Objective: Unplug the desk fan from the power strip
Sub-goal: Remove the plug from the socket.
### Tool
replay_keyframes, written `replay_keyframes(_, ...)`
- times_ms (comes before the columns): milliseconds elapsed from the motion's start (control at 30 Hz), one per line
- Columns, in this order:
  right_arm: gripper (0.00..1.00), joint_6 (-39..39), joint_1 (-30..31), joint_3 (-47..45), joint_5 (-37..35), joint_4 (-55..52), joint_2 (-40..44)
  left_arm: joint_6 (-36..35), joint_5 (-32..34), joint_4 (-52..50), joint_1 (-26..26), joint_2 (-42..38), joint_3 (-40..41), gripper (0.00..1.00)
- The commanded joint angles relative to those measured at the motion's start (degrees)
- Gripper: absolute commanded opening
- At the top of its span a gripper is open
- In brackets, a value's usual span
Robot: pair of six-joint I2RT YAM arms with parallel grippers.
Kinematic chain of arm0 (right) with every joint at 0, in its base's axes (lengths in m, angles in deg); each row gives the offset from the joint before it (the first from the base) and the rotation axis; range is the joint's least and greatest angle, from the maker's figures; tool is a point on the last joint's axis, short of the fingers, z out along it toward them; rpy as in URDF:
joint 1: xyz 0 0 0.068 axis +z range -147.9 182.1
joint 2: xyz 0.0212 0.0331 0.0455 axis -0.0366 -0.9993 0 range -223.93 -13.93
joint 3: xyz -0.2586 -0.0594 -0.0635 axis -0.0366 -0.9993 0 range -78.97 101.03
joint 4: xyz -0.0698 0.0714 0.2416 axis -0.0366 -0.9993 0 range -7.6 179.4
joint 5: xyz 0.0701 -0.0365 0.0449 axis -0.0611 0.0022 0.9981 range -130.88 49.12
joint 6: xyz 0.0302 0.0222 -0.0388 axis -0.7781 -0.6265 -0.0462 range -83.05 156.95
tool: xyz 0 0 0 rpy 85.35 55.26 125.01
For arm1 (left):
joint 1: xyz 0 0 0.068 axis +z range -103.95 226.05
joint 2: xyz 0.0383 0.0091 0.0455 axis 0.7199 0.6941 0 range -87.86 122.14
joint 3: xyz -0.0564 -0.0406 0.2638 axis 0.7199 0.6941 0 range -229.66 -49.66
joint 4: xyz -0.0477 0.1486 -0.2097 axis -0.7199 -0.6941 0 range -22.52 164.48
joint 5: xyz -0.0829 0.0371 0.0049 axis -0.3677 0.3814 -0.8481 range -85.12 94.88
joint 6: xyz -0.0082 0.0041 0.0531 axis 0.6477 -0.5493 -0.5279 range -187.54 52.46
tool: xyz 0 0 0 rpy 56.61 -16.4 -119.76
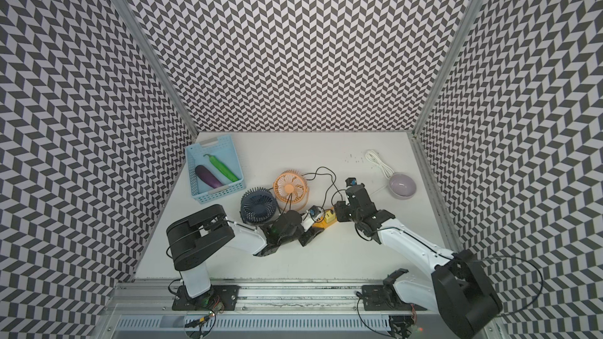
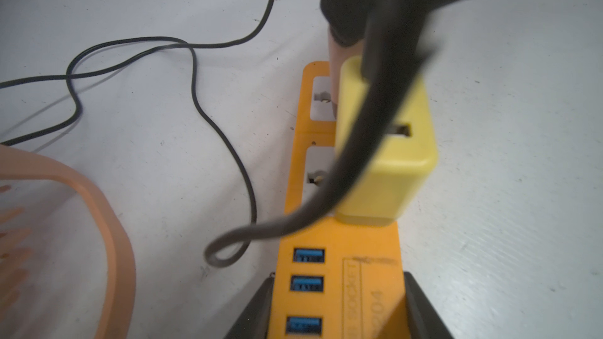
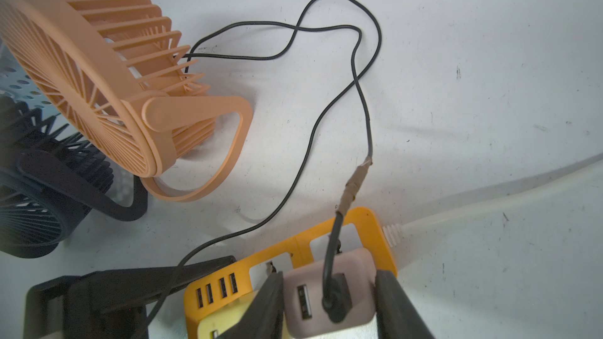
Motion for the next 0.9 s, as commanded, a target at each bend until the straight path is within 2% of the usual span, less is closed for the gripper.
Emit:
replay_keyframes(0,0.4,-2.3,0.2,-0.8,-2.3,0.8,0.3,-0.7,-0.8,-0.5,-0.1,-1.4,0.9,0.23)
replay_keyframes(167,0.41,-3.1,0.0,-1.5,-1.7,1.3,0.4,-0.8,-0.4,-0.5,-0.1,-1.5,1.1,0.23)
replay_keyframes(333,0.54,-1.3,0.0,-0.6,0.4,0.8,1.3,-1.9,0.2,-1.5,-0.1,-1.5,0.8,0.22)
replay_keyframes(400,0.57,-0.8,0.0,-0.3,0.6,0.5,1.9,-2.9,0.3,-2.6,-0.1,-1.5,0.5,0.22)
replay_keyframes(867,0.55,1.6,2.0,2.2,-2.1,-2.7,-0.1,-5.5,-0.4,-5.8,0.2,-1.3,-0.8,0.22)
